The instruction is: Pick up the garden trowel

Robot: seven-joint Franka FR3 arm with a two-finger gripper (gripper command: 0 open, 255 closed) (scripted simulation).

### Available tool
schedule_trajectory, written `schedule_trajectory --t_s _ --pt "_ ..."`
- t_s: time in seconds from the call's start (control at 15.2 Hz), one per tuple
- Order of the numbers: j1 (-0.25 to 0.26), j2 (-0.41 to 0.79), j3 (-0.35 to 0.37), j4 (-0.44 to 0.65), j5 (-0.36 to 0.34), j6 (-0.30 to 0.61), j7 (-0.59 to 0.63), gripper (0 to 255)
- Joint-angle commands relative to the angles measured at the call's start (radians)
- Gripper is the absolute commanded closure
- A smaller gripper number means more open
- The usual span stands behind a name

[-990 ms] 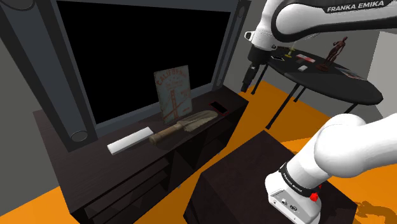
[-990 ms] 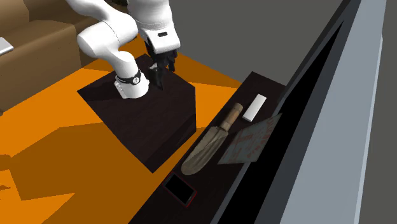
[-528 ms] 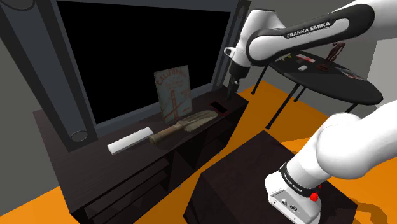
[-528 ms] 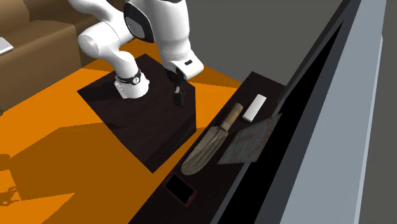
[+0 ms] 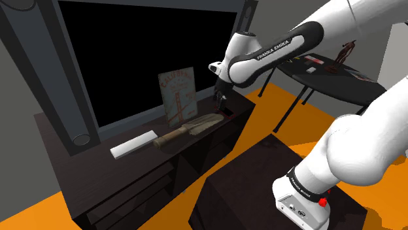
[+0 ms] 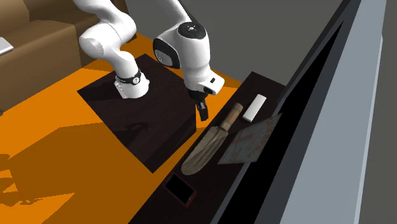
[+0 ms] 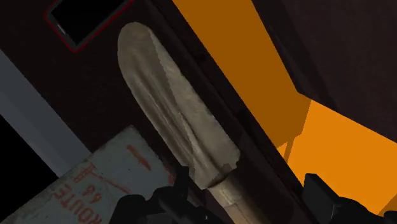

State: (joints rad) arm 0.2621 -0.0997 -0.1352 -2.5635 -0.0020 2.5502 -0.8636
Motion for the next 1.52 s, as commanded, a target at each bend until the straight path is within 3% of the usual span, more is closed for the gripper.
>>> schedule_trajectory --t_s 0.0,0.46,0.86,1.45 --pt "0.020 0.076 0.005 0.019 0.025 0.074 -0.077 0" --pt "0.034 0.341 0.083 0.127 0.126 0.278 -0.344 0" --pt "0.010 0.554 0.181 0.247 0.121 0.412 -0.510 0" --pt "0.002 0.674 0.194 0.288 0.119 0.494 -0.524 0"
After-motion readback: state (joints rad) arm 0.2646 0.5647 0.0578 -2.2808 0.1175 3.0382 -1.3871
